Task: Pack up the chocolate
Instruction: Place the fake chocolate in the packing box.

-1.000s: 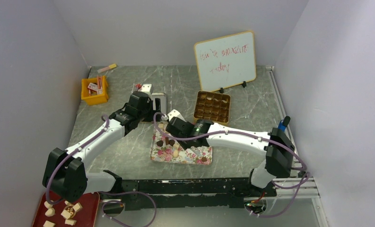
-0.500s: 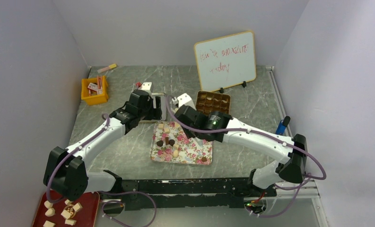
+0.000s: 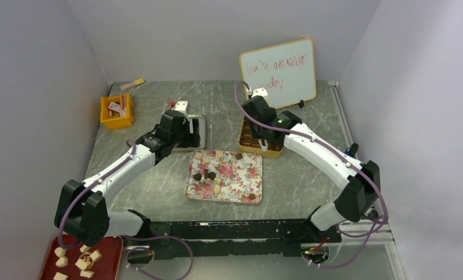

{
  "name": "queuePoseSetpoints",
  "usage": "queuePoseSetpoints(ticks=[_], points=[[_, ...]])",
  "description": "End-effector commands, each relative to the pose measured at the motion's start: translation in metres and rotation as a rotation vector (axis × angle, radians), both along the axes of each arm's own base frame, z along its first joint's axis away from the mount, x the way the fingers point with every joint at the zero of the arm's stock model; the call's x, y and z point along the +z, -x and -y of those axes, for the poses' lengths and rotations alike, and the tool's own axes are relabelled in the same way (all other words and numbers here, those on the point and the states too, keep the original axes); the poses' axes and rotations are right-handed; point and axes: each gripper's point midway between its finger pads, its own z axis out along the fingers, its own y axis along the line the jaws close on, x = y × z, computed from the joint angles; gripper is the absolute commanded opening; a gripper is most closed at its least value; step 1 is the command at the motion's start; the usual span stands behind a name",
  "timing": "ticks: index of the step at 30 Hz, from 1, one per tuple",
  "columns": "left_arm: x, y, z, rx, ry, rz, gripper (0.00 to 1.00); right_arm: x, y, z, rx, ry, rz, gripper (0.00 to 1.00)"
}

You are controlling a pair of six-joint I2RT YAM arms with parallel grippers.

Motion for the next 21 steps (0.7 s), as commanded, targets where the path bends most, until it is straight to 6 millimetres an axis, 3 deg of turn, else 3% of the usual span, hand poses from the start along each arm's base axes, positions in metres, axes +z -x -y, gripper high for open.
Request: queuePoseSetpoints(ticks=[1,11,16,21], points=[[0.022,-0.009,0.006,-0.010,0.022,0.059,0.82,0.011,-0.033,-0.012,0.016,-0.062,0.059,0.00],[0.018,-0.006,0.004,-0.017,0.007,0.051,0.82,-0.007,-0.056,-0.015,0.002,-0.077,0.029,0.00],[0.016,-0.006,0.004,-0.017,0.010,0.050,0.82,-0.011,-0.061,-0.016,0.005,-0.077,0.018,0.10],[0.014,-0.007,0.006,-0.018,0.015,0.047,0.82,-0.015,-0.065,-0.014,0.001,-0.075,0.009,0.12]])
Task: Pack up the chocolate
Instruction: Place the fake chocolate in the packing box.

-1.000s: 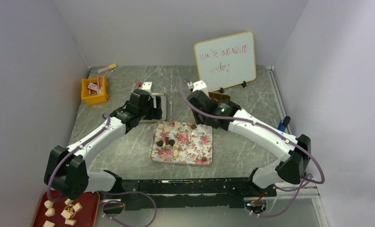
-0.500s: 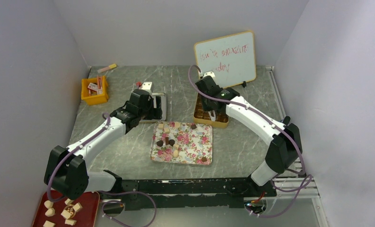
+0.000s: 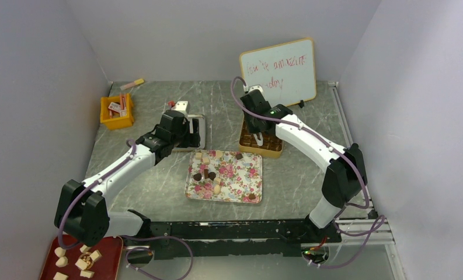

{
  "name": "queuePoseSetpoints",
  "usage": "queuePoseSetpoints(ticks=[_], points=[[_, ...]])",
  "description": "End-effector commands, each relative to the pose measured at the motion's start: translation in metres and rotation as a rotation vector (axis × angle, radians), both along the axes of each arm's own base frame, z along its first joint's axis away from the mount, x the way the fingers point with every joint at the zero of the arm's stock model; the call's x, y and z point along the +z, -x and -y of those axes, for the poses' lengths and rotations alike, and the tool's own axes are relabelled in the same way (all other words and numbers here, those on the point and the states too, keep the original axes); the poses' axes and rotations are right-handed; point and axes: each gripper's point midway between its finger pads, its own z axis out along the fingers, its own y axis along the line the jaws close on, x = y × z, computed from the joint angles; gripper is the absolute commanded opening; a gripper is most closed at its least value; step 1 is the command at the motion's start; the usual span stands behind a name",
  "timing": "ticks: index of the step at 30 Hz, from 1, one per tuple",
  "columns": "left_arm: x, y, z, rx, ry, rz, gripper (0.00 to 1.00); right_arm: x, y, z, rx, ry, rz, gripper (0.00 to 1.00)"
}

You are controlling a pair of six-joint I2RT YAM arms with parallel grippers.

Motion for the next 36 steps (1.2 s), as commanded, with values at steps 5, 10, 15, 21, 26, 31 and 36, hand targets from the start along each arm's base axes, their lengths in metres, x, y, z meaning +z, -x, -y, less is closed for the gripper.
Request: queuePoseSetpoints(ticks=[5,10,15,21,26,31,36], points=[[0.015,-0.008,0.006,-0.017,0.012,0.048,0.82,0.022,-0.021,-0.003,-0.010,-0.051,0.072,0.12],[0.012,-0.009,0.006,-0.018,0.008,0.043,0.82,0.018,-0.022,-0.001,-0.012,-0.050,0.062,0.14],[0.011,-0.009,0.006,-0.019,0.005,0.041,0.82,0.013,-0.021,0.000,-0.010,-0.053,0.051,0.17],[0.010,-0.010,0.007,-0.019,0.005,0.039,0.82,0.012,-0.021,0.001,-0.012,-0.052,0.047,0.28],[0.009,-0.011,0.008,-0.019,0.007,0.038,0.82,0.013,-0.022,0.003,-0.017,-0.053,0.051,0.28],[0.009,-0.012,0.008,-0.022,0.006,0.038,0.82,0.012,-0.023,0.005,-0.021,-0.053,0.048,0.29],[0.009,-0.011,0.009,-0.023,0.008,0.036,0.82,0.011,-0.023,0.006,-0.020,-0.054,0.045,0.32]])
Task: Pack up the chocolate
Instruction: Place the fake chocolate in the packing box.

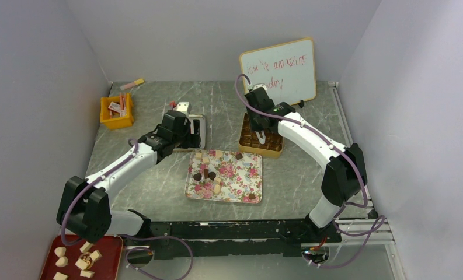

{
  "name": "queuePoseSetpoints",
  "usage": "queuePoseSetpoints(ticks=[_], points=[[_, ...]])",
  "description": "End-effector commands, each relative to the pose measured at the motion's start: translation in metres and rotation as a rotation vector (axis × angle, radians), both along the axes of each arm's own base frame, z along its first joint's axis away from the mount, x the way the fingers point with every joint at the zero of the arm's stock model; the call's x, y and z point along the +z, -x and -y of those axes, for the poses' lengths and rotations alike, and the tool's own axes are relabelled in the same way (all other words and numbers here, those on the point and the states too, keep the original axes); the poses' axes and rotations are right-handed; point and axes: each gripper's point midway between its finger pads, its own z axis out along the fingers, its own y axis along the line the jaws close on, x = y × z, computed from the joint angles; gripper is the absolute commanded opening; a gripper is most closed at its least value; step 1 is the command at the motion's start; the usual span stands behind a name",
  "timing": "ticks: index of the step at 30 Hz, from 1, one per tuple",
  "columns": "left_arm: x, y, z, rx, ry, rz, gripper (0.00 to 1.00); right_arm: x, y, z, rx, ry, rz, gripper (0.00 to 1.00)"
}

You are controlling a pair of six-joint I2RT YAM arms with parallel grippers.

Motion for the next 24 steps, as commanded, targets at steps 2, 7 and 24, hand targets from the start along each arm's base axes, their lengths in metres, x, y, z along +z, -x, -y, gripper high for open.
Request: queuePoseSetpoints(ticks=[2,7,24], points=[[0.0183,-0.0104,0.0079,-0.020,0.021,0.060,0.82,0.0153,-0.0132,-0.0048,0.004,-0.037,0.063,0.32],[0.0193,-0.0107,0.0085,-0.022,0.023,0.061,0.82,0.0161,-0.0128,-0.0039,0.006,-0.036,0.063,0.36],[0.0220,-0.0110,0.0102,-0.023,0.034,0.064,0.82,0.0143,-0.0108,-0.0007,0.009,-0.036,0.055,0.39]])
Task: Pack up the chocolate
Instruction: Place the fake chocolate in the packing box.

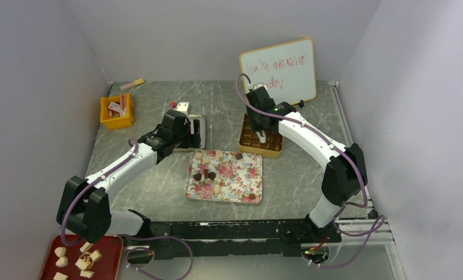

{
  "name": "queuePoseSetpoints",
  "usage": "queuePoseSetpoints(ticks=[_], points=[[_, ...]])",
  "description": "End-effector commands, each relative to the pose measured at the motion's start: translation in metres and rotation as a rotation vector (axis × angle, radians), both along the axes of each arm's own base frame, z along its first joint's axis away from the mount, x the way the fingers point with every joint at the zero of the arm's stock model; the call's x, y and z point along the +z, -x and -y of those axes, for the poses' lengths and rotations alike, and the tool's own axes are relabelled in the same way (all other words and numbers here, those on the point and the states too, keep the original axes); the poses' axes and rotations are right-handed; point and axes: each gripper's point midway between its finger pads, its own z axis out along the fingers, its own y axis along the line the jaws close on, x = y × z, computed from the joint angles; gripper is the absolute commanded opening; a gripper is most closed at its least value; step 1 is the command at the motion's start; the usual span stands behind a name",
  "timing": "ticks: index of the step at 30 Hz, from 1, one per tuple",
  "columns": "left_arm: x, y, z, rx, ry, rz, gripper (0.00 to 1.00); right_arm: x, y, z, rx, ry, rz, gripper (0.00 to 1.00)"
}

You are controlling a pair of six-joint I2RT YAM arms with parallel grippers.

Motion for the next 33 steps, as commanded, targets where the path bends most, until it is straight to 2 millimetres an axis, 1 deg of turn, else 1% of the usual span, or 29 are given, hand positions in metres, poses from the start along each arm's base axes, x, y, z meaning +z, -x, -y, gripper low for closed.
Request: queuePoseSetpoints(ticks=[1,25,33], points=[[0.0216,-0.0108,0.0098,-0.021,0.033,0.062,0.82,0.0151,-0.0100,-0.0017,0.000,-0.031,0.063,0.38],[0.0192,-0.0079,0.0087,-0.021,0.034,0.056,0.82,0.0079,-0.0090,0.0014,-0.005,-0.037,0.052,0.40],[0.0182,-0.0087,0.0086,-0.022,0.028,0.054,0.82,0.0104,-0.0123,-0.0008,-0.005,-0.048,0.065,0.40]])
